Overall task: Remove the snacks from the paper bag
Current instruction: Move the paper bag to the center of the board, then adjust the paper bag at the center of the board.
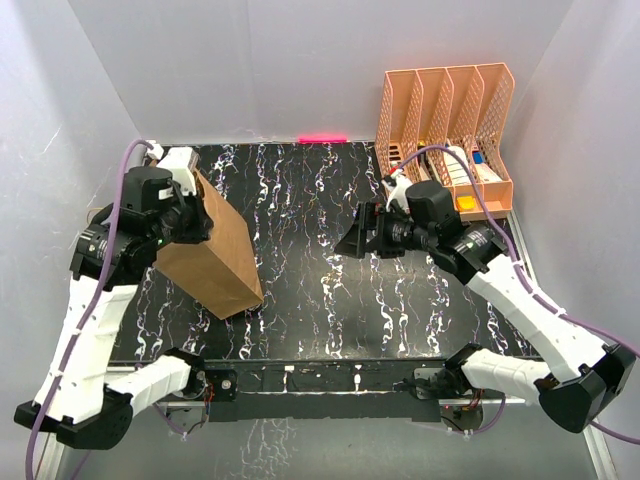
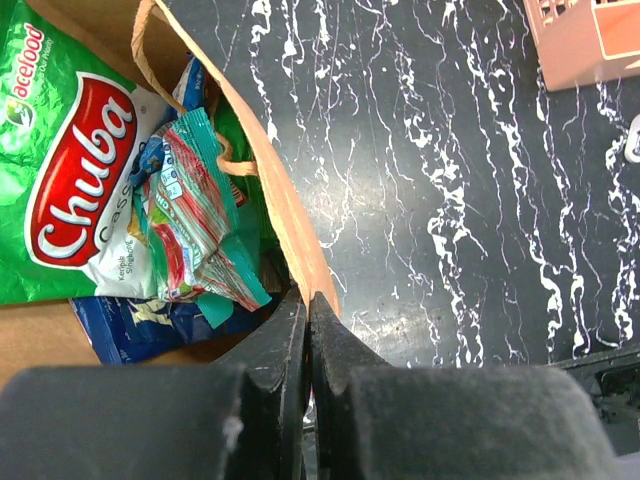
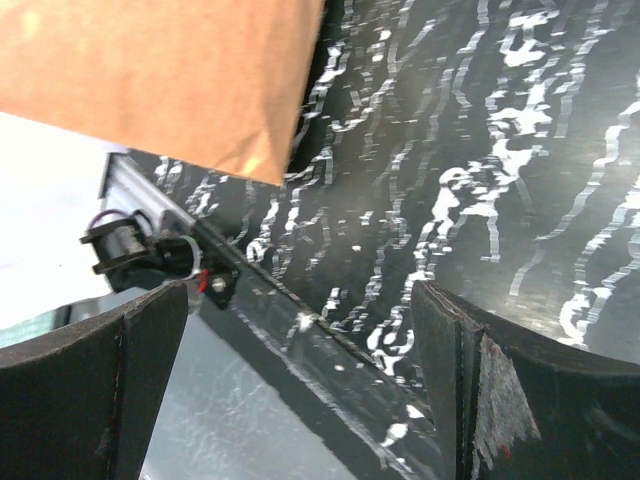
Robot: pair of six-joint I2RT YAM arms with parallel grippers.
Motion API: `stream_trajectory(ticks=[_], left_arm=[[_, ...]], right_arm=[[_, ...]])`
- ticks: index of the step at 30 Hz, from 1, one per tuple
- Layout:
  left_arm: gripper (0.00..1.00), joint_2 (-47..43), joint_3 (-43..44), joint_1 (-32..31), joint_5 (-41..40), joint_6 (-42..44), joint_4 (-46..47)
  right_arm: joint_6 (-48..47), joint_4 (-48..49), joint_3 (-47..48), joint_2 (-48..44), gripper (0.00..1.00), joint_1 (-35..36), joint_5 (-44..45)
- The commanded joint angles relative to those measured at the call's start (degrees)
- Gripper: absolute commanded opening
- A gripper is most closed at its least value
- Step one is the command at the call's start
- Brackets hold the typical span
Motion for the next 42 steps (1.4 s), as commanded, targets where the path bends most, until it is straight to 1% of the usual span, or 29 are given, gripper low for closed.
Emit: stream_trajectory(ticks=[1, 4, 6, 8, 9, 10, 12, 15, 16, 19, 22, 24, 25, 27, 31, 33, 36, 39, 42], left_arm=[[0.0, 0.79, 4.07, -1.75, 0.75, 2.94, 3.4], [0.0, 2.35, 2.96, -1.82, 8.13, 2.94, 5.01], [0.0, 4.02, 3.41, -1.82, 13.07, 2.43, 5.16], [0.0, 4.59, 4.33, -1.83, 15.63, 1.2, 5.71], [0.05, 4.69, 4.85, -1.82, 16.21, 0.54, 6.07], [0.16, 4.92, 5.5, -1.8, 16.36, -0.24, 6.29], [0.44, 5.83, 7.13, -1.84, 16.54, -1.72, 6.15], [0.67, 8.35, 11.73, -1.85, 15.91, -3.0, 4.38], [0.73, 9.34, 13.89, -1.84, 14.91, -3.29, 3.29], [0.82, 12.16, 21.25, -1.78, 8.96, -4.67, -0.24], [0.83, 13.38, 25.59, -1.81, 0.06, -5.79, -2.03], [0.83, 12.0, 25.16, -1.75, -10.2, -8.95, -2.93], [0.83, 10.38, 23.29, -1.78, -15.0, -10.24, -2.44], [0.83, 5.22, 17.7, -1.74, -21.73, -12.06, 0.8], [0.83, -7.18, 5.19, -1.77, -34.76, -17.02, 8.9], [0.83, -11.18, 0.77, -1.86, -39.15, -20.04, 10.23], [0.83, -13.23, -2.11, -1.81, -43.49, -24.76, 7.7], [0.84, -12.41, -3.29, -1.9, -46.9, -27.55, 5.74], [0.78, -9.35, -3.56, -1.85, -45.76, -26.12, 6.89]], right_arm=[[8.81, 9.18, -1.68, -2.69, 0.98, 5.29, -0.43], [10.78, 10.84, -2.24, -2.66, 0.98, 7.86, 0.96], [10.4, 9.99, -1.4, -1.33, 0.98, 8.65, 1.55], [9.29, 8.92, 0.17, 0.12, 0.98, 9.38, 2.09], [8.63, 8.88, 0.99, 0.71, 0.98, 9.66, 2.3], [7.78, 8.83, 1.76, 1.4, 0.98, 9.77, 2.39], [5.73, 8.71, 3.45, 2.76, 0.98, 9.82, 2.82], [1.34, 7.84, 6.06, 4.95, 0.98, 9.78, 3.26], [-0.37, 7.42, 6.84, 5.53, 0.98, 9.82, 3.49], [-4.73, 6.42, 8.57, 6.6, 0.98, 9.82, 5.4], [-8.13, 7.09, 8.74, 6.69, 0.98, 9.83, 6.66], [-9.57, 7.9, 8.42, 6.57, 0.98, 9.77, 6.78], [-9.85, 8.38, 8.2, 6.46, 0.98, 9.76, 6.82], [-9.94, 9.26, 7.51, 6.27, 0.98, 9.79, 6.51], [-8.55, 10.33, 5.74, 5.3, 0.98, 9.84, 5.4], [-7.49, 10.77, 4.38, 4.74, 0.98, 9.78, 4.73], [-5.62, 10.72, 3.05, 3.74, 0.98, 9.85, 4.1], [-3.91, 10.63, 1.69, 2.3, 0.98, 9.78, 3.86], [-2.49, 10.49, 0.31, 0.85, 0.98, 9.83, 4.21]])
